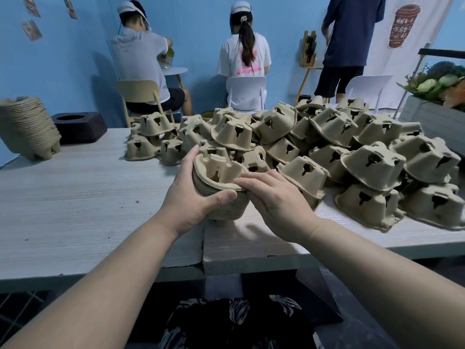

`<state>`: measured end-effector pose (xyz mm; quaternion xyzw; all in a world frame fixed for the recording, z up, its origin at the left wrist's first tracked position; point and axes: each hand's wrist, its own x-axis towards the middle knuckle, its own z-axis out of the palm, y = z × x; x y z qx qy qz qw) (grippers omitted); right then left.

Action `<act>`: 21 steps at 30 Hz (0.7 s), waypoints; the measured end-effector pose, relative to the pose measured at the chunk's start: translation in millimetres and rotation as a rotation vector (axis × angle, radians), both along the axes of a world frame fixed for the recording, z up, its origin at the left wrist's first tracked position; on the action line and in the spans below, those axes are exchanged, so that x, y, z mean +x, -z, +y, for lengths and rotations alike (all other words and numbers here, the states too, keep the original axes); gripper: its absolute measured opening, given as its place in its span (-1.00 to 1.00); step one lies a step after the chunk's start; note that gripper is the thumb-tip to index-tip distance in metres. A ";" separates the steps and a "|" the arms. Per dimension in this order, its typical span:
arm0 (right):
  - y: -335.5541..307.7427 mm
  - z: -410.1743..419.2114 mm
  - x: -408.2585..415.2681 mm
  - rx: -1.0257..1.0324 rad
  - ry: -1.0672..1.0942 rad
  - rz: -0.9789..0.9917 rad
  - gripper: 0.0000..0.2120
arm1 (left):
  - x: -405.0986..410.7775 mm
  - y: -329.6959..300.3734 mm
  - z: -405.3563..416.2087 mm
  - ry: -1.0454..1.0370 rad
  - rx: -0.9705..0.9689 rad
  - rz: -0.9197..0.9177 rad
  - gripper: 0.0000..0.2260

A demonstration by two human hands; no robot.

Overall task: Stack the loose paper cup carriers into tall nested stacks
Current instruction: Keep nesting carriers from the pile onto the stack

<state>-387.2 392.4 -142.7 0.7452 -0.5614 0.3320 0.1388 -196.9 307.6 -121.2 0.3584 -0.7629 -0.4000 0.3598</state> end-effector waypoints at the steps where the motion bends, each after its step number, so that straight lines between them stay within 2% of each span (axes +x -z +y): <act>1: 0.3 0.0 0.2 0.006 0.000 0.004 -0.66 | -0.4 0.0 0.4 -0.001 0.004 0.004 0.15; 7: 1.2 3.2 2.5 0.017 0.006 -0.008 -0.65 | -2.4 1.0 4.1 -0.009 0.005 0.044 -0.02; 10: -5.5 9.6 -2.4 -0.011 0.024 -0.004 -0.64 | -6.0 3.3 7.0 -0.005 0.009 0.044 -0.01; 14: -10.5 21.7 -30.4 -0.178 0.284 -0.064 -0.66 | -18.3 5.0 14.8 0.001 0.015 0.047 0.03; 17: -5.0 33.5 -53.5 -0.097 0.474 -0.046 -0.71 | -27.2 4.5 16.6 0.012 0.028 0.052 0.02; 21: 3.8 39.7 -67.4 0.073 0.551 -0.013 -0.73 | -38.8 3.0 18.2 0.038 0.009 0.031 0.05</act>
